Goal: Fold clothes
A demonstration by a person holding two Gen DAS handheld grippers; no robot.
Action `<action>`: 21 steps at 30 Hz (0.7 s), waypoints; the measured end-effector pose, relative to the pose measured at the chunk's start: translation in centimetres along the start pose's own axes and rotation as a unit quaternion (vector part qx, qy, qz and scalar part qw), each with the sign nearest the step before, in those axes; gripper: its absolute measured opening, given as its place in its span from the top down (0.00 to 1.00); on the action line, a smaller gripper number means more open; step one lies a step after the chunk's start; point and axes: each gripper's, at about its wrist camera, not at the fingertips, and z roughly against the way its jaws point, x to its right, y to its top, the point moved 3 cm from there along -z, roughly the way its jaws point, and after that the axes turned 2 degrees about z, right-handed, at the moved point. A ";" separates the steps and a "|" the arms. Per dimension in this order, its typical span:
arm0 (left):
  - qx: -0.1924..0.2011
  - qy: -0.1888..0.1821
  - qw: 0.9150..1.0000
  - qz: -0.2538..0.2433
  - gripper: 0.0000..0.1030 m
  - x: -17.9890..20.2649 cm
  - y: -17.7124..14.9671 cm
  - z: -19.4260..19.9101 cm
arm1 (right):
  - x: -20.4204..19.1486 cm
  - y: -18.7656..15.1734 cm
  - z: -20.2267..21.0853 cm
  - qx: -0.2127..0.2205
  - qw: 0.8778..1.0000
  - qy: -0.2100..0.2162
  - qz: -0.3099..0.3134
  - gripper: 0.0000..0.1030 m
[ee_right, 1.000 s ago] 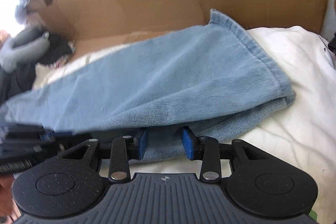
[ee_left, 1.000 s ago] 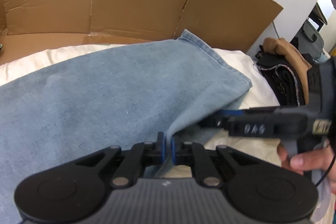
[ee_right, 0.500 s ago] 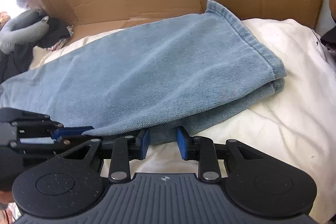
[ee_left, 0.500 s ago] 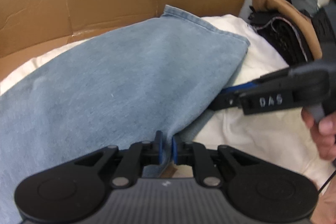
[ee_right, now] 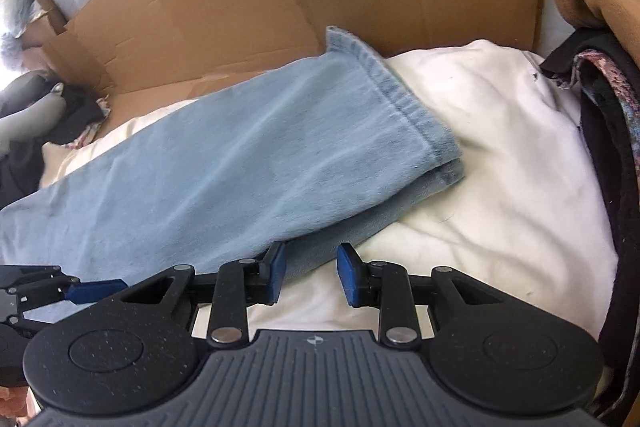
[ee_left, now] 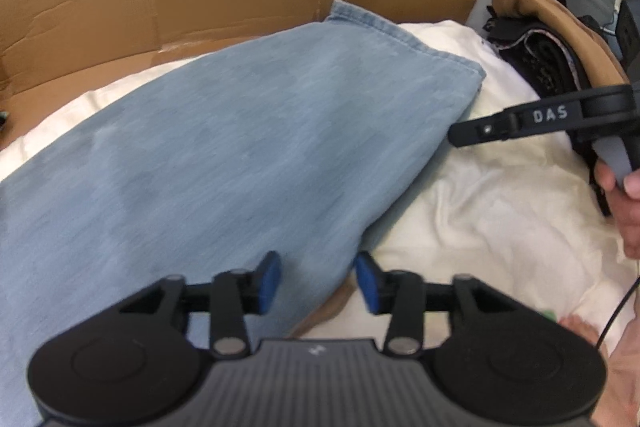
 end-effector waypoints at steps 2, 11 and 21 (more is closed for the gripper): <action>-0.004 0.006 1.000 0.002 0.46 -0.7 -0.7 0.9 | -0.6 -0.2 0.1 -0.005 1.000 0.008 0.004 0.66; -0.013 0.047 0.999 0.016 0.40 -4.1 -5.1 5.6 | -3.8 -1.2 0.3 -0.024 0.999 0.037 0.030 0.66; -0.021 0.107 0.993 0.046 0.32 -8.3 -8.9 8.4 | -8.3 -2.7 0.3 -0.046 0.993 0.079 0.078 0.66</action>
